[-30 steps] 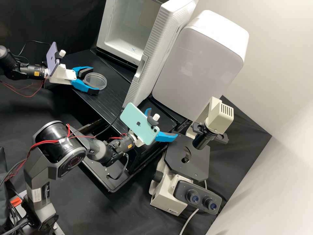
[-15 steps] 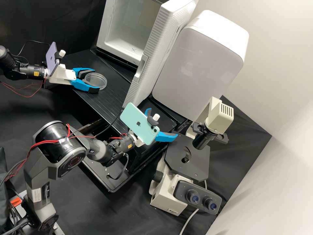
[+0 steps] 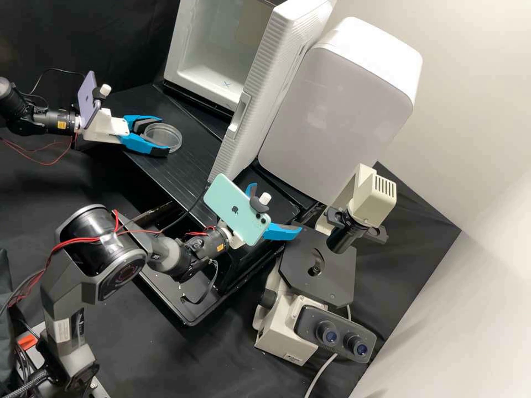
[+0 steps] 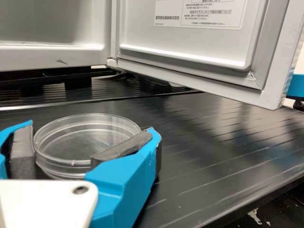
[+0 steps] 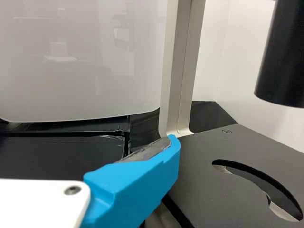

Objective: Place the petri dish in the incubator

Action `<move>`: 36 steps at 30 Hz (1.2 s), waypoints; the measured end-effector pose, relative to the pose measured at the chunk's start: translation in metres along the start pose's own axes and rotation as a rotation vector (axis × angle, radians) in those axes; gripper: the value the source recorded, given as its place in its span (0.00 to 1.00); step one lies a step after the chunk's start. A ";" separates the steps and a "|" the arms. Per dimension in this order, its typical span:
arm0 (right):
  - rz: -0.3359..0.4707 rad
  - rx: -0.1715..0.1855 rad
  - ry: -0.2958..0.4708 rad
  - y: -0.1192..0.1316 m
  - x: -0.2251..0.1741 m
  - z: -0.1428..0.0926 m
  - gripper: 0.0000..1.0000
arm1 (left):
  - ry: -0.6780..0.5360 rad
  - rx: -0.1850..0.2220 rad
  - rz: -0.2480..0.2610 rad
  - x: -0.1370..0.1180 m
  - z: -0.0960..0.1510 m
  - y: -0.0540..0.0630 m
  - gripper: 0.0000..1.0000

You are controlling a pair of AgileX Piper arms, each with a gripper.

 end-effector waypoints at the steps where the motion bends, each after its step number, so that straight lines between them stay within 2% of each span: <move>1: 0.000 0.000 0.000 0.000 0.000 0.000 1.00 | 0.000 -0.002 0.000 0.000 0.000 0.000 0.00; 7: 0.000 0.000 0.000 0.000 0.000 0.000 1.00 | 0.005 -0.034 0.011 -0.003 -0.001 0.008 0.00; 11: 0.000 0.000 0.000 0.000 0.000 0.000 1.00 | 0.003 -0.019 0.040 -0.003 0.000 0.019 0.00; 19: 0.000 0.000 0.000 0.000 0.000 0.000 1.00 | -0.001 -0.030 0.124 -0.009 0.001 0.044 0.00; 25: 0.000 0.000 0.000 0.000 0.000 0.000 1.00 | 0.001 -0.010 0.174 -0.013 0.000 0.059 0.00; 31: 0.000 0.000 0.000 0.000 0.000 0.000 1.00 | -0.003 -0.001 0.186 -0.013 0.000 0.063 0.00; 36: 0.000 0.000 0.000 0.000 0.000 0.000 1.00 | 0.004 0.004 0.201 -0.007 0.001 0.072 0.00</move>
